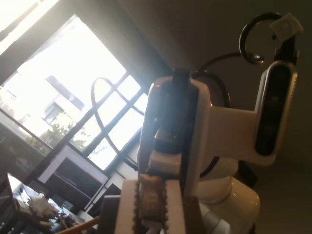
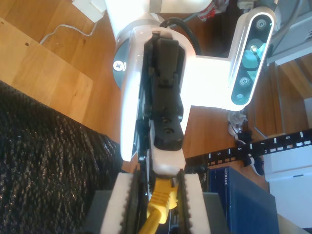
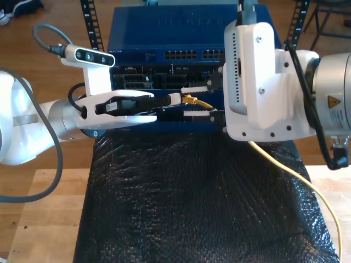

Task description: Grab the cable and plug it in

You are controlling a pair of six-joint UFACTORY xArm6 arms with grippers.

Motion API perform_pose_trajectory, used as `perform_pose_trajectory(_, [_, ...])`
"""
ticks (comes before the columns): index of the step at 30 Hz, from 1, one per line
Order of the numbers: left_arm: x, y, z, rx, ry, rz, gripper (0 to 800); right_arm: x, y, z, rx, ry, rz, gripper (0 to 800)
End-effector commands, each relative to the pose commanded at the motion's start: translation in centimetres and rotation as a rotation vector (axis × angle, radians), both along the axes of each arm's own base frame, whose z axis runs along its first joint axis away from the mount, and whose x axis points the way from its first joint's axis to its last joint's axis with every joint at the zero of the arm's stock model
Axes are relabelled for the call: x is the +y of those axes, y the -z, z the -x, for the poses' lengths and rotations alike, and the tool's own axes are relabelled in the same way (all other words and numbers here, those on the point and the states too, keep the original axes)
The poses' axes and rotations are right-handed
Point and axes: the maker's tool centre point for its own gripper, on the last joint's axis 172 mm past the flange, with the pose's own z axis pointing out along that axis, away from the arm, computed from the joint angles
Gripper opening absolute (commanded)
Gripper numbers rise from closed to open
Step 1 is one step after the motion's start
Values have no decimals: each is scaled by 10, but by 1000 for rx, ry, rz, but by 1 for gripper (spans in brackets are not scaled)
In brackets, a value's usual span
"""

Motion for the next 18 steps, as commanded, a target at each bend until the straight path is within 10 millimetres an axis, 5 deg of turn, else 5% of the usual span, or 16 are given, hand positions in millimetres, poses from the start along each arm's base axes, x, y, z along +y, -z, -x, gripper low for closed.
perform_pose_trajectory(13, [0, 0, 0, -2, 0, 0, 25, -1, -1, -3, -6, 10, -3, 200])
perform_pose_trajectory(18, [0, 0, 0, 0, 0, 0, 26, -2, -1, -3, -4, 12, -5, 65])
